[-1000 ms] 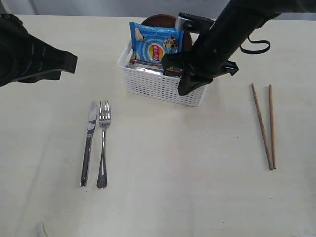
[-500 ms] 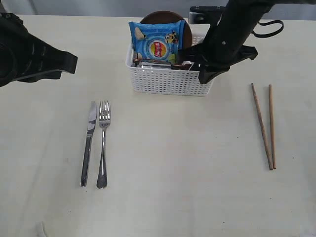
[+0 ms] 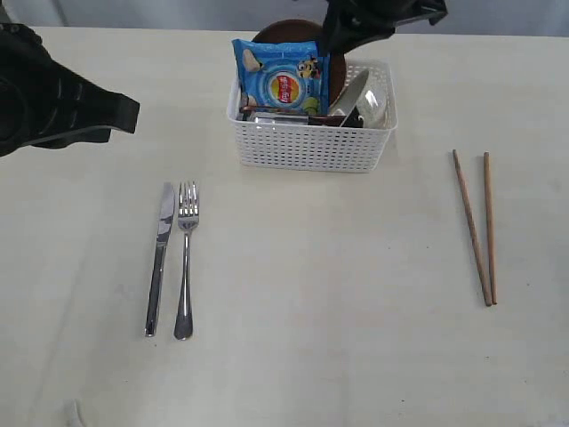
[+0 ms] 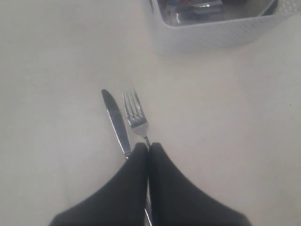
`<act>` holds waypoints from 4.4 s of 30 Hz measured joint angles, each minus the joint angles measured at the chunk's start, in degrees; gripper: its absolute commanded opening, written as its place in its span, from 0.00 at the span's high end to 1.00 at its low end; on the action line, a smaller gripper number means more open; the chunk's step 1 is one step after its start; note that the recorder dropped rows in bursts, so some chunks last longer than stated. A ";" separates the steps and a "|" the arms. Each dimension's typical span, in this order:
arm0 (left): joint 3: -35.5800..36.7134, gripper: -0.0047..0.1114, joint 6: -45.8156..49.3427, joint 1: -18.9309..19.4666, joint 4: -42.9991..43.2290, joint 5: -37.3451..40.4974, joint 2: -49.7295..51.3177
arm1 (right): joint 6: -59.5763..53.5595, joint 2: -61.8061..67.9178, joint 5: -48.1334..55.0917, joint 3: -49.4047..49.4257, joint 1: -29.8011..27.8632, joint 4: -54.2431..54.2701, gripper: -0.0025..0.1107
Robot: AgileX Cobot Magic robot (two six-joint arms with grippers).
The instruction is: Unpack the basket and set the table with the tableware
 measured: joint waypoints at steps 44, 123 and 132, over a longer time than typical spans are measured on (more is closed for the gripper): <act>0.00 0.96 0.12 0.00 -2.11 0.00 -0.03 | 20.81 24.90 14.34 -23.61 2.84 -7.84 0.59; 0.00 0.96 1.17 0.00 -2.55 0.35 -0.03 | 7.90 19.22 14.50 -32.52 4.54 -18.03 0.64; 0.81 0.96 1.17 0.00 -2.60 0.35 -0.03 | 0.65 16.45 14.50 -28.58 3.43 -24.51 0.64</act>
